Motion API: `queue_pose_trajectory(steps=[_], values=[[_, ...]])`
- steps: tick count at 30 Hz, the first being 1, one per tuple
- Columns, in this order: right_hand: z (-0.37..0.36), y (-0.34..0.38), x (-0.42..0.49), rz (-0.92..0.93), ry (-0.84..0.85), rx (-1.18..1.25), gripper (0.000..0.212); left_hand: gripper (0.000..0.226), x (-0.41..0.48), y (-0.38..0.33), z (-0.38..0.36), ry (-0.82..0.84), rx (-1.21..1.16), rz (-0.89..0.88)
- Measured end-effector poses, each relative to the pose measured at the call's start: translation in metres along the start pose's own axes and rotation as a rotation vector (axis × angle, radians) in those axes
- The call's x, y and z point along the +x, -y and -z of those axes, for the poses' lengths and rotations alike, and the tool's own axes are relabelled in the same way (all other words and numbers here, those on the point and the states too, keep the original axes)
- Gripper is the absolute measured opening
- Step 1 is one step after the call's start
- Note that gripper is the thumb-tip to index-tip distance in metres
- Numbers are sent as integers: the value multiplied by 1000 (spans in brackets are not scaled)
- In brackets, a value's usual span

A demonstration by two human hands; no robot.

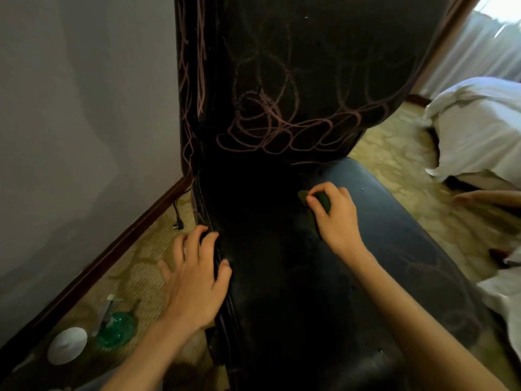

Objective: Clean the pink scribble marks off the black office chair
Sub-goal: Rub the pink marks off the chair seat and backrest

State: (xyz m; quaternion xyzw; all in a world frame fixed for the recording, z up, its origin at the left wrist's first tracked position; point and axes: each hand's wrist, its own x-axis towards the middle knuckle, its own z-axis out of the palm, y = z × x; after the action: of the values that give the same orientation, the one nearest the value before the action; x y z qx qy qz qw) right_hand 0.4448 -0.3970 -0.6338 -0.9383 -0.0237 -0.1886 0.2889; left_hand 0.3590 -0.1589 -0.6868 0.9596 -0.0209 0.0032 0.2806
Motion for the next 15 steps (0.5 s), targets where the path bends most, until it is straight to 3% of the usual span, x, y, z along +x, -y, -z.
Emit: queue_pose_trajectory(steps=[3,7,15], values=[[36,1,-48,33,10,9,6,68,-24,-23,-5,-46,14,-66],[76,-7,-96,-49,1,39,8,70,-87,-63,-28,86,197,-226],[104,-4,-151,-91,20,92,12,75,-102,-54,-32,174,361,-208]])
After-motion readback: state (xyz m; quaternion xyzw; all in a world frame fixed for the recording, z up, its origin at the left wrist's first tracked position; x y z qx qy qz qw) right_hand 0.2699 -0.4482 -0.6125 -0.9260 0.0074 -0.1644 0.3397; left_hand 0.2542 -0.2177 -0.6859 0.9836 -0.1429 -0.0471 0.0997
